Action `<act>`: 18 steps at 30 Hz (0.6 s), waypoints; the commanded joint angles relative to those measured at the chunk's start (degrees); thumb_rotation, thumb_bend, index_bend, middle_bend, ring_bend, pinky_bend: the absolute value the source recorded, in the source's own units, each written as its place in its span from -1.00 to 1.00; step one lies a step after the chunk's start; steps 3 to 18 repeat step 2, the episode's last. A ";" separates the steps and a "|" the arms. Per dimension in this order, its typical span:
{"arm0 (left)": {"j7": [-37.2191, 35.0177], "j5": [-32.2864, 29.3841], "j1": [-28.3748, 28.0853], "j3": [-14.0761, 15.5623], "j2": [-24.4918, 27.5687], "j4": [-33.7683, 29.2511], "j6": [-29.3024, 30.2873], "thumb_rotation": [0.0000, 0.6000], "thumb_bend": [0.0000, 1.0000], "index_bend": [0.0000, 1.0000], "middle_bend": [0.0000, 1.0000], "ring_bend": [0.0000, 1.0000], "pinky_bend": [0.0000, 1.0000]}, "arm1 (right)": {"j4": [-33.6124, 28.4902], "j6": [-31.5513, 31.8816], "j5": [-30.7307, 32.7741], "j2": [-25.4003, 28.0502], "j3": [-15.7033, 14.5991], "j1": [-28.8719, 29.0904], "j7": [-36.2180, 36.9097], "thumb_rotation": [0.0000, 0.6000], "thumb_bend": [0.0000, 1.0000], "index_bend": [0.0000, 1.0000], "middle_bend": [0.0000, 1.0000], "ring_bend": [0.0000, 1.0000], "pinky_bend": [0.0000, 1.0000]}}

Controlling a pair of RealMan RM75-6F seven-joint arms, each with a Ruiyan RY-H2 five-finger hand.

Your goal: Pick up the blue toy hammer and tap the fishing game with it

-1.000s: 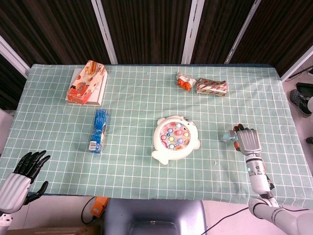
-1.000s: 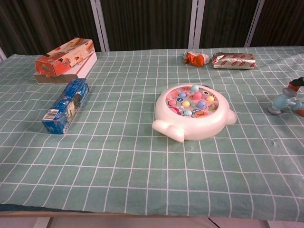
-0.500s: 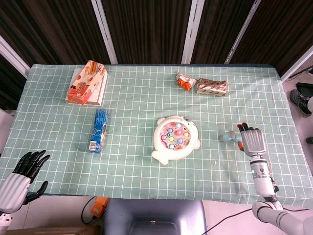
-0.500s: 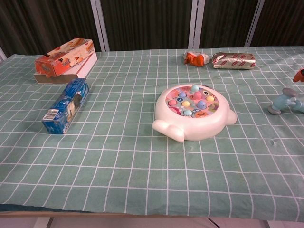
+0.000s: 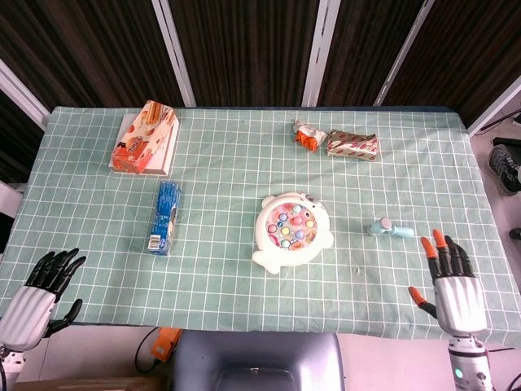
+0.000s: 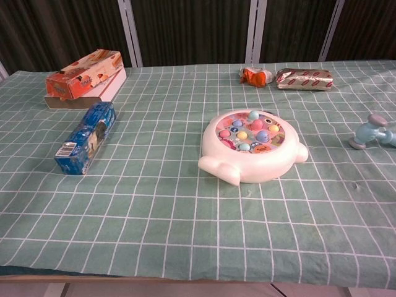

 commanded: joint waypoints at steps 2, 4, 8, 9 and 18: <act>0.87 0.08 -0.15 0.07 -0.30 -0.32 -0.46 1.00 -0.15 -1.00 -1.00 -1.00 -1.00 | 3.21 1.22 -0.61 2.13 0.01 -4.49 0.95 1.00 -0.40 -0.95 -0.95 -0.87 -0.31; 0.87 0.08 -0.15 0.07 -0.30 -0.32 -0.46 1.00 -0.15 -1.00 -1.00 -1.00 -1.00 | 3.21 1.22 -0.61 2.13 0.01 -4.49 0.95 1.00 -0.40 -0.95 -0.95 -0.87 -0.31; 0.87 0.08 -0.15 0.07 -0.30 -0.32 -0.46 1.00 -0.15 -1.00 -1.00 -1.00 -1.00 | 3.21 1.22 -0.61 2.13 0.01 -4.49 0.95 1.00 -0.40 -0.95 -0.95 -0.87 -0.31; 0.87 0.08 -0.15 0.07 -0.30 -0.32 -0.46 1.00 -0.15 -1.00 -1.00 -1.00 -1.00 | 3.21 1.22 -0.61 2.13 0.01 -4.49 0.95 1.00 -0.40 -0.95 -0.95 -0.87 -0.31; 0.87 0.08 -0.15 0.07 -0.30 -0.32 -0.46 1.00 -0.15 -1.00 -1.00 -1.00 -1.00 | 3.21 1.22 -0.61 2.13 0.01 -4.49 0.95 1.00 -0.40 -0.95 -0.95 -0.87 -0.31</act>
